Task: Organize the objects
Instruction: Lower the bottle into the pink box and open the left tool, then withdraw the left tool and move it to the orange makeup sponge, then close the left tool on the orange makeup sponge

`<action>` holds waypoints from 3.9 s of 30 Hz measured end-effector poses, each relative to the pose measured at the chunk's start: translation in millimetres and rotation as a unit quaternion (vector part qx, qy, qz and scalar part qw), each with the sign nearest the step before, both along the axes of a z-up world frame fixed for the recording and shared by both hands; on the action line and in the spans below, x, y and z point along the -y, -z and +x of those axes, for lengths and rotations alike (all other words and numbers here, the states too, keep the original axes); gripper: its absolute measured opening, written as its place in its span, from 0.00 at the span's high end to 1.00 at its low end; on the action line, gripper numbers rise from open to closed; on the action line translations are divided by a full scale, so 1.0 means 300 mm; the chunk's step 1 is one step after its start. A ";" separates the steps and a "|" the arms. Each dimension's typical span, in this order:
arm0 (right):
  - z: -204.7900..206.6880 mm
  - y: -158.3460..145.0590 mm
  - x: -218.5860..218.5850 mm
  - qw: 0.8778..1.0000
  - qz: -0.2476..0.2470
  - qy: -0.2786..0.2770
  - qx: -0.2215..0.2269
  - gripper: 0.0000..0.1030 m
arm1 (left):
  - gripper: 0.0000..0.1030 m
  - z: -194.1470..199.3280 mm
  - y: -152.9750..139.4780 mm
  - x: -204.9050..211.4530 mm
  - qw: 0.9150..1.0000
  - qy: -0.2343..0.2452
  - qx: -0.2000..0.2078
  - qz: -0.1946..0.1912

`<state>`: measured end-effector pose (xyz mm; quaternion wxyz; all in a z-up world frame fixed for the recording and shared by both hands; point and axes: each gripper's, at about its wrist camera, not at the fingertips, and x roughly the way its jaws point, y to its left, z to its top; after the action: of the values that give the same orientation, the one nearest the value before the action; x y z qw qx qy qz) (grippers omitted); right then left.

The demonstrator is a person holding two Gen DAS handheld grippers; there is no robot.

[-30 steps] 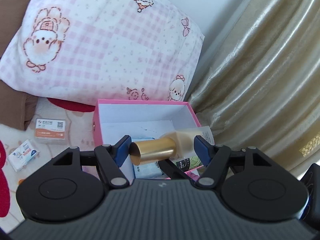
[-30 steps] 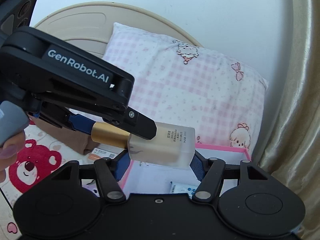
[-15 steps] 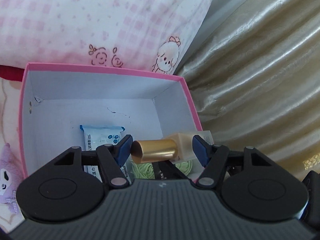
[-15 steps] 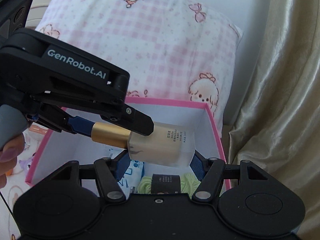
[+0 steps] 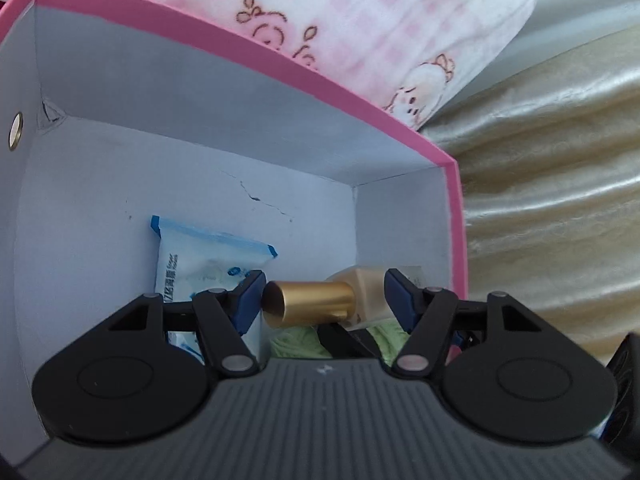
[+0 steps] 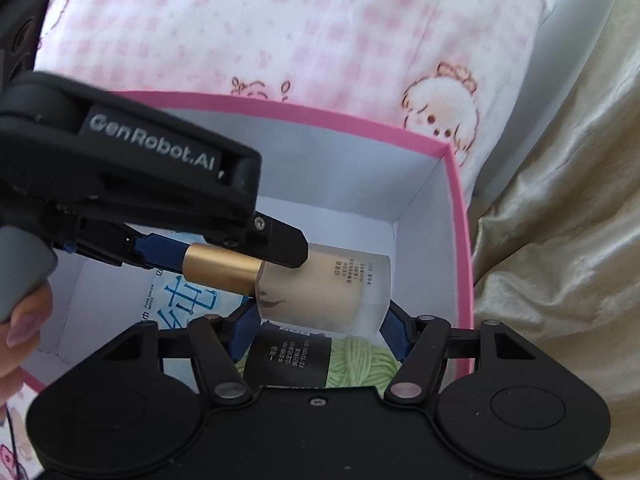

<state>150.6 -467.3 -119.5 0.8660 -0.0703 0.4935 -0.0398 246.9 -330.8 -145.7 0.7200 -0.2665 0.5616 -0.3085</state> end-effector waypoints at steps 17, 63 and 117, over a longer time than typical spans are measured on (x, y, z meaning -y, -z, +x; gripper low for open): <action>0.109 0.088 -0.024 0.996 -0.009 0.030 -0.087 0.33 | 0.40 0.045 0.047 0.031 0.998 -0.004 -0.039 0.041; -0.443 -0.419 -0.380 0.988 0.128 -0.036 0.073 0.21 | 0.22 -0.455 -0.582 -0.618 0.977 0.068 0.150 0.137; -0.100 0.259 -1.158 0.945 0.066 -0.314 0.058 0.60 | 0.60 -0.238 0.157 -1.177 0.989 -0.093 0.068 0.090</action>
<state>120.5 -119.9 -197.3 0.8646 -0.1615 0.3969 0.2625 175.4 22.2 -192.9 0.8029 -0.2302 0.5100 -0.2058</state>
